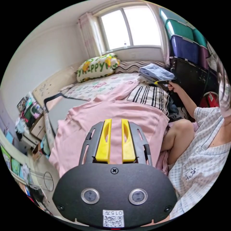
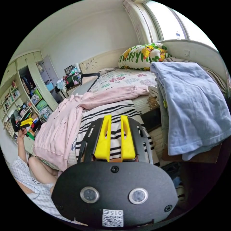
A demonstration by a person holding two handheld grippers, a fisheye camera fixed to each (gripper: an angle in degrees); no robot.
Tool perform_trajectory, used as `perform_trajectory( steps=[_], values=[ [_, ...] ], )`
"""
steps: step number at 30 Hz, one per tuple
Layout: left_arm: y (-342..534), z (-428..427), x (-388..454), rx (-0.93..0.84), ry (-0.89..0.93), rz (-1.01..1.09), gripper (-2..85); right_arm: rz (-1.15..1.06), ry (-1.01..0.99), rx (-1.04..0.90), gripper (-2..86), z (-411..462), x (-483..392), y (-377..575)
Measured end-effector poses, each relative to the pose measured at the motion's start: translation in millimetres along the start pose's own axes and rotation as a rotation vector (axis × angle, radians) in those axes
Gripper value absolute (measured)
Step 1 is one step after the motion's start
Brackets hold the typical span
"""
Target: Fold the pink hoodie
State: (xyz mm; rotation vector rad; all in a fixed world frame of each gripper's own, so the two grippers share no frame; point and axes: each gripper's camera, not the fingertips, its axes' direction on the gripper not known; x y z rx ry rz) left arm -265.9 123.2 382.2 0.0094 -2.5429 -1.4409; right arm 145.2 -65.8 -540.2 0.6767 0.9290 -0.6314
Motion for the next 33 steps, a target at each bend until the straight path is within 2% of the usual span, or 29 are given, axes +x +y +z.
perform_trajectory(
  steps=[3, 7, 9, 11, 13, 16, 19, 28, 30, 31, 33],
  values=[
    [-81, 88, 13, 0.001, 0.063, 0.083, 7.1, 0.066, 0.017, -0.01, 8.4, 31, 23, -48],
    [-192, 214, 26, -0.002, 0.22, 0.08, 7.5, 0.157, 0.058, -0.051, 9.6, 79, 53, -110],
    [-231, 265, 30, -0.01, 0.254, 0.047, 8.2, 0.214, 0.061, -0.079, 10.2, 101, 70, -130],
    [-271, 327, 25, -0.023, 0.261, -0.088, 9.0, 0.232, 0.18, -0.114, 10.2, 128, 87, -150],
    [-291, 365, 22, -0.023, 0.262, -0.168, 9.1, 0.28, 0.15, -0.167, 10.1, 144, 101, -161],
    [-312, 417, 23, -0.005, 0.268, -0.259, 9.5, 0.276, -0.058, -0.268, 10.1, 166, 122, -175],
    [-329, 464, 27, 0.008, 0.322, -0.319, 10.1, 0.293, -0.137, -0.257, 9.6, 168, 134, -179],
    [-361, 552, 64, -0.05, 0.34, -0.363, 11.8, 0.275, -0.143, -0.251, 5.2, 168, 126, -183],
    [-360, 568, 68, -0.118, 0.333, -0.359, 11.2, 0.273, -0.151, -0.246, 5.1, 167, 123, -182],
    [-359, 578, 71, -0.18, 0.315, -0.349, 10.1, 0.268, -0.159, -0.241, 5.0, 167, 121, -181],
    [-357, 576, 70, -0.176, 0.31, -0.337, 6.2, 0.265, -0.165, -0.238, 4.9, 167, 117, -180]
  ],
)
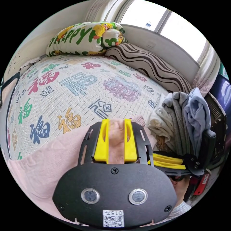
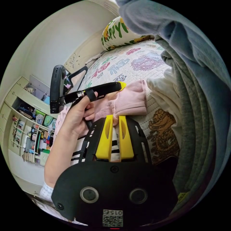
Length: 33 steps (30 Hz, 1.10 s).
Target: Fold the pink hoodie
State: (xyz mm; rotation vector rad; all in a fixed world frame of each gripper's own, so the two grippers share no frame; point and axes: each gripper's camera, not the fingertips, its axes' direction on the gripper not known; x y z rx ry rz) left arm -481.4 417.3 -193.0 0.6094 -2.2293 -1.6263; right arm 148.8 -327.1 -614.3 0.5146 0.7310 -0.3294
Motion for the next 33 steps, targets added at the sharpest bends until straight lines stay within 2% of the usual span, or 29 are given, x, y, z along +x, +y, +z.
perform_trajectory(
  steps=[2, 6, 12, 15, 17, 21, 23, 27, 29, 33],
  values=[
    [6, -13, -1, 0.019, 0.006, 0.036, 2.8, -0.004, -0.002, 0.009, 4.8, 0, -6, 4],
    [21, -55, -4, 0.116, 0.021, 0.094, 1.3, -0.017, -0.011, 0.052, 4.4, -2, -17, 16],
    [66, -199, -26, 0.32, 0.106, 0.175, 0.7, -0.184, -0.062, 0.252, 4.1, -39, -81, 57],
    [121, -301, -48, 0.421, 0.126, 0.186, 0.6, -0.338, -0.111, 0.302, 4.1, -57, -154, 88],
    [186, -386, -72, 0.518, 0.138, 0.177, 0.5, -0.555, -0.109, 0.31, 4.2, -68, -236, 126],
    [309, -503, -110, 0.633, 0.11, 0.145, 0.4, -0.849, -0.139, 0.297, 4.3, -68, -358, 200],
    [397, -560, -135, 0.667, 0.049, 0.094, 0.4, -0.994, -0.224, 0.187, 4.3, -41, -430, 247],
    [518, -593, -177, 0.625, -0.052, -0.015, 0.2, -1.159, -0.263, -0.065, 4.3, 33, -518, 317],
    [580, -586, -212, 0.552, -0.036, -0.106, -0.1, -1.23, -0.177, -0.229, 4.3, 89, -557, 362],
    [639, -581, -255, 0.516, 0.073, -0.253, -0.1, -1.302, -0.027, -0.387, 4.5, 150, -587, 418]
  ],
)
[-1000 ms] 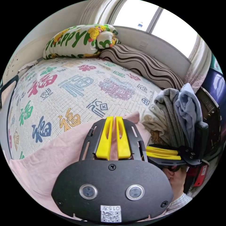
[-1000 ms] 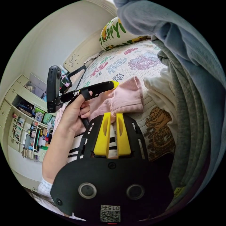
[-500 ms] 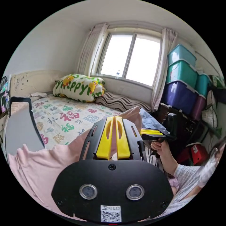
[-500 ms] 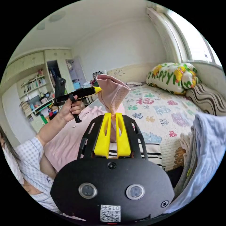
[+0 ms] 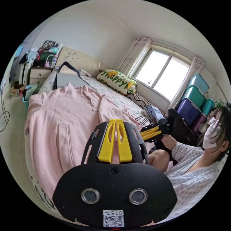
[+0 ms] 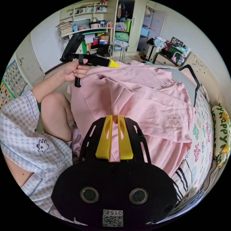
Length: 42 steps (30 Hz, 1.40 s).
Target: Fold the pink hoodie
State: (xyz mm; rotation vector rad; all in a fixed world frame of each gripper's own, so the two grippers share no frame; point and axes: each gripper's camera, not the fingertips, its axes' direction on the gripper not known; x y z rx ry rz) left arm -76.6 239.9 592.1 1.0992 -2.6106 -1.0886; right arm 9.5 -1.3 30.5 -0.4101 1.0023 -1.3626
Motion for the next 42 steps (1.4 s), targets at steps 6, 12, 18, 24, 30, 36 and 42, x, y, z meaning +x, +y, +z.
perform_trajectory(
  steps=[6, 12, 18, 24, 30, 36, 42],
  values=[
    [12, -18, 10, -0.074, -0.064, 0.042, 7.1, -0.027, 0.143, -0.058, 4.9, 30, -51, -21],
    [17, 20, 45, -0.27, -0.068, 0.204, 9.5, -0.061, 0.221, -0.07, 3.3, 36, -76, -17],
    [21, 51, 80, -0.405, -0.241, 0.334, 9.6, -0.058, 0.121, 0.009, 2.6, 25, -77, -20],
    [13, 71, 66, -0.436, -0.153, 0.198, 8.5, -0.035, 0.119, 0.0, 8.6, 54, -75, -40],
    [-4, 60, 67, -0.348, -0.101, 0.145, 1.9, -0.022, 0.128, 0.013, 4.6, 62, -66, -45],
    [1, 66, 94, -0.438, -0.296, 0.308, 1.2, 0.042, -0.011, 0.06, 2.9, 54, -40, -26],
    [2, 70, 99, -0.498, -0.343, 0.332, 2.3, 0.141, -0.098, 0.225, 4.1, 4, 34, 44]
  ],
)
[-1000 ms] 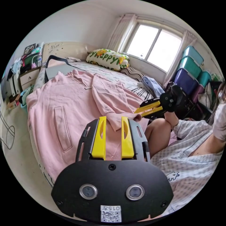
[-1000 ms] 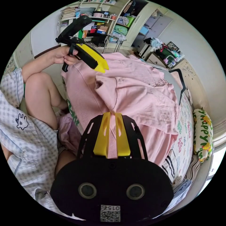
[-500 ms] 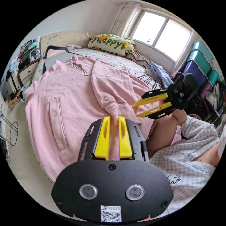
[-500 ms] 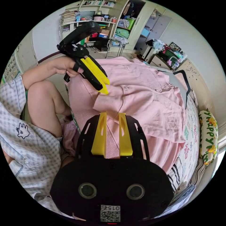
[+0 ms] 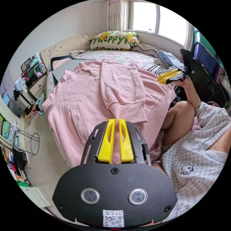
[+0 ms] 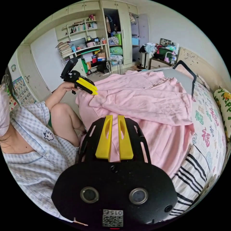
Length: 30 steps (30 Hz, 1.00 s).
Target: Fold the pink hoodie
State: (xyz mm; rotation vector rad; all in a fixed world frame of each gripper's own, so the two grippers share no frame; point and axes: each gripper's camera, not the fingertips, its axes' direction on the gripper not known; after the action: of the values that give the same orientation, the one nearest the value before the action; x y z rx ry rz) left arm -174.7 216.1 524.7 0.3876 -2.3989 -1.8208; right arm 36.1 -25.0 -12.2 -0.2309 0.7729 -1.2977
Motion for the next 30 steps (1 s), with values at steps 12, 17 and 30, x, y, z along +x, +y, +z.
perform_trajectory(
  steps=[12, 17, 30],
  values=[
    [-181, 9, -54, 0.298, 0.116, -0.063, 8.4, -0.119, 0.627, 0.313, 0.2, -48, 135, 61],
    [-310, 127, -78, 0.164, 0.216, -0.14, 10.5, -0.181, 0.489, 0.083, 8.7, 2, 198, 39],
    [-434, 298, -89, -0.04, 0.196, -0.22, 7.6, -0.237, 0.591, -0.076, 4.7, 53, 221, 41]
  ],
)
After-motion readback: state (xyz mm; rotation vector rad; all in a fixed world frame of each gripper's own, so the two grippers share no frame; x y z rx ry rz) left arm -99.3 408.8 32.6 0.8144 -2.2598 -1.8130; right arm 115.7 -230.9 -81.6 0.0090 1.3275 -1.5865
